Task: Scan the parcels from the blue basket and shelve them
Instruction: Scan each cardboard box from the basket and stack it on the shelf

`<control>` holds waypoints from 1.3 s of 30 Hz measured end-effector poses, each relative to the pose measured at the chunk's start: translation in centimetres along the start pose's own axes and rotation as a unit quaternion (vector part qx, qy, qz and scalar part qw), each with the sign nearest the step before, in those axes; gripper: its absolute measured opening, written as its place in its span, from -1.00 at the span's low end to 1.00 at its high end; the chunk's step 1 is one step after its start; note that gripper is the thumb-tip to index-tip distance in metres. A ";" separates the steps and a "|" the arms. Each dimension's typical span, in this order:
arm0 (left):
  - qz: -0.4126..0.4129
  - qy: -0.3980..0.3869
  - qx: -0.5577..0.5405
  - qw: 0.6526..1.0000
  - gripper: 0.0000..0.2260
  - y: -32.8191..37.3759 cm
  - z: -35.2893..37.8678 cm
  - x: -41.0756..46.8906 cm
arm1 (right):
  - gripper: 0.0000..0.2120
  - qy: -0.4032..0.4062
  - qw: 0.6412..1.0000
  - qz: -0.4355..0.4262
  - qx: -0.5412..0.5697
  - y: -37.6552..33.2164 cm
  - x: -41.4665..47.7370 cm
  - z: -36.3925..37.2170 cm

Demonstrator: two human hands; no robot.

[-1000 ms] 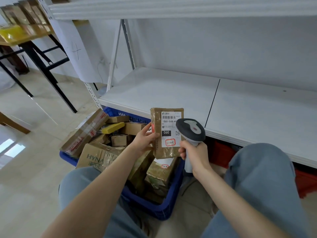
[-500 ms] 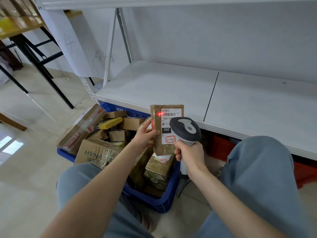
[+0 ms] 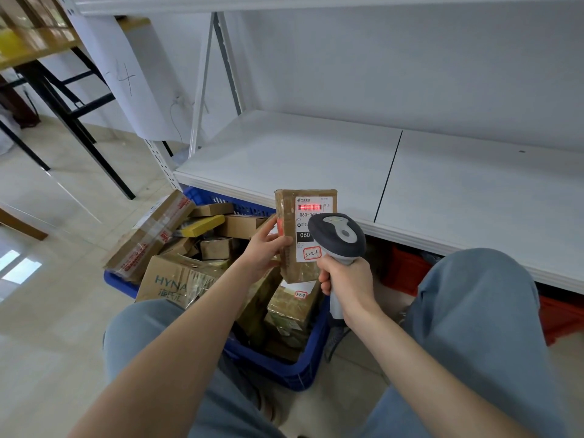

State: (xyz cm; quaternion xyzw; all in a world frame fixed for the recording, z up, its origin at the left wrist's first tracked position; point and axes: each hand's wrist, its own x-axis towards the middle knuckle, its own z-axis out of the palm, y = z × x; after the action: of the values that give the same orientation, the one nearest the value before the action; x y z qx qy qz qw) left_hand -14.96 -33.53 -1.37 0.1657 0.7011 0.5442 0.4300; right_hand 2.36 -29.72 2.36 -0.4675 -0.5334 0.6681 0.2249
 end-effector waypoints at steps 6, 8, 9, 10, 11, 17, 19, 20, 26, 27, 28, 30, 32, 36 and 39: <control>0.002 -0.001 -0.006 1.000 -0.44 0.1 -0.1 0.0 | -0.82 -0.001 1.000 -0.003 -0.006 -0.2 0.1 0.0; 0.004 -0.001 -0.005 1.000 -0.44 0.2 -0.1 0.0 | -0.82 -0.002 1.000 -0.003 -0.010 -0.2 0.1 0.0; 0.005 -0.001 -0.005 1.000 -0.44 0.2 -0.1 0.0 | -0.82 -0.002 1.000 -0.003 -0.011 -0.3 0.1 0.0; 0.005 -0.001 -0.005 1.000 -0.44 0.3 -0.1 0.1 | -0.82 -0.002 1.000 -0.003 -0.010 -0.3 0.1 0.0; 0.006 -0.001 -0.005 1.000 -0.44 0.3 0.0 0.1 | -0.81 -0.002 1.000 -0.004 -0.008 -0.3 0.1 0.1; 0.005 0.000 -0.007 1.000 -0.39 0.2 -0.2 0.5 | -0.80 -0.004 1.000 -0.013 0.004 -0.7 0.1 0.2; 0.007 -0.001 -0.006 1.000 -0.39 0.3 -0.3 0.6 | -0.80 -0.006 1.000 -0.016 0.004 -0.8 0.1 0.2; 0.008 0.000 -0.005 1.000 -0.40 0.3 -0.3 0.6 | -0.80 -0.007 1.000 -0.017 0.004 -0.8 0.1 0.2; 0.017 0.002 -0.002 1.000 -0.41 1.2 -0.5 0.8 | -0.77 -0.011 1.000 -0.026 0.001 -1.6 0.1 0.3; 0.018 0.001 -0.002 1.000 -0.42 1.4 -0.6 0.8 | -0.76 -0.012 1.000 -0.029 0.000 -1.7 0.2 0.3; 0.020 0.001 -0.003 1.000 -0.42 1.6 -0.6 0.8 | -0.75 -0.013 0.999 -0.031 -0.002 -1.9 0.2 0.3; 0.025 0.003 -0.005 1.000 -0.42 2.2 -0.7 0.8 | -0.76 -0.013 0.999 -0.034 -0.006 -2.2 0.3 0.3; 0.029 0.004 -0.004 1.000 -0.41 2.7 -0.7 0.8 | -0.76 -0.011 0.999 -0.038 -0.009 -2.6 0.3 0.3; 0.029 0.006 -0.006 1.000 -0.39 4.0 -0.7 0.5 | -0.75 -0.015 0.998 -0.057 -0.010 -3.6 0.3 0.4; 0.040 0.011 0.004 0.999 -0.41 5.0 -0.8 -0.1 | -0.78 -0.029 0.997 -0.072 -0.008 -4.4 0.1 0.4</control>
State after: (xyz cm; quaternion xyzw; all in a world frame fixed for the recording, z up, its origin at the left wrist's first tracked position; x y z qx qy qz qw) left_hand -16.72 -32.31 3.24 0.1893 0.7008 0.5601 0.3991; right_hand 1.10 -28.33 6.41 -0.4103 -0.5769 0.6593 0.2534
